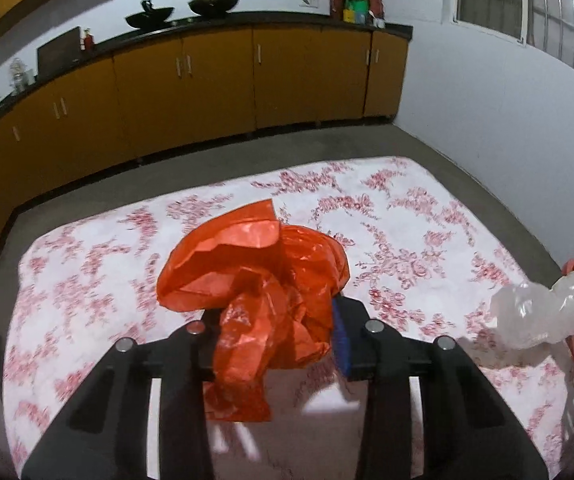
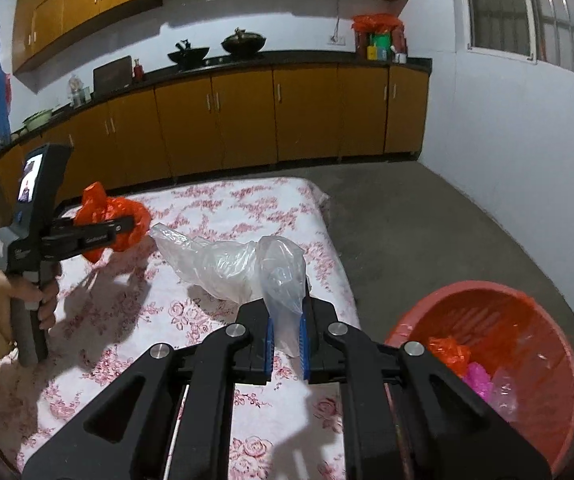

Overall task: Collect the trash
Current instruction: 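Grasp the red bag with the left tool while the right tool lifts the clear bag, then carry the red bag and clear bag over the orange basket with both tools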

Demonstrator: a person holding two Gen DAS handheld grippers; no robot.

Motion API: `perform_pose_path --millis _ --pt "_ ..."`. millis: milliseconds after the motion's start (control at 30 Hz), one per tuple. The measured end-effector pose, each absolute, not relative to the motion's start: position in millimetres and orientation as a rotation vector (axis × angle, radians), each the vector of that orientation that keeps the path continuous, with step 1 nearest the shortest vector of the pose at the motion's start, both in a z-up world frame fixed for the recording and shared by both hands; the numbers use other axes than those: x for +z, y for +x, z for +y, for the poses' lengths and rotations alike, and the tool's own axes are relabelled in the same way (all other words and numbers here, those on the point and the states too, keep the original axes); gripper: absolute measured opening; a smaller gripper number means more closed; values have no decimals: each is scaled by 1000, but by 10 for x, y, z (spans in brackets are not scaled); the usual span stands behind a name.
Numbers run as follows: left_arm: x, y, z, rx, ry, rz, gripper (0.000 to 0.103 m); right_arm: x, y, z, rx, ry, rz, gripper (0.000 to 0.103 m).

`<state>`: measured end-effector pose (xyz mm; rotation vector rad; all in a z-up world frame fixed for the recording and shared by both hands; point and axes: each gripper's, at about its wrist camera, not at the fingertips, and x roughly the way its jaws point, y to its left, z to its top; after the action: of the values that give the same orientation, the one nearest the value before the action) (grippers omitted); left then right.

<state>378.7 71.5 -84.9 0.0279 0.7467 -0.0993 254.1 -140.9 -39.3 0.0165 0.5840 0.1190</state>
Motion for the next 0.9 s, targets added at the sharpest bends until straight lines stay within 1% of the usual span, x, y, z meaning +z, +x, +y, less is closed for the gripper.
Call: perform_pose_path --millis 167,433,700,900 --pt "-535 3430 654 -68 15 697 38 -205 2334 -1538 57 31 544 10" --pt "-25 2787 271 -129 -16 612 38 90 1904 -1857 -77 62 460 10" --pt "231 2395 -236 -237 -23 576 39 147 1563 -2159 -208 54 421 10" --pt "291 2210 -627 -301 5 553 39 128 1427 -2390 -290 80 415 10"
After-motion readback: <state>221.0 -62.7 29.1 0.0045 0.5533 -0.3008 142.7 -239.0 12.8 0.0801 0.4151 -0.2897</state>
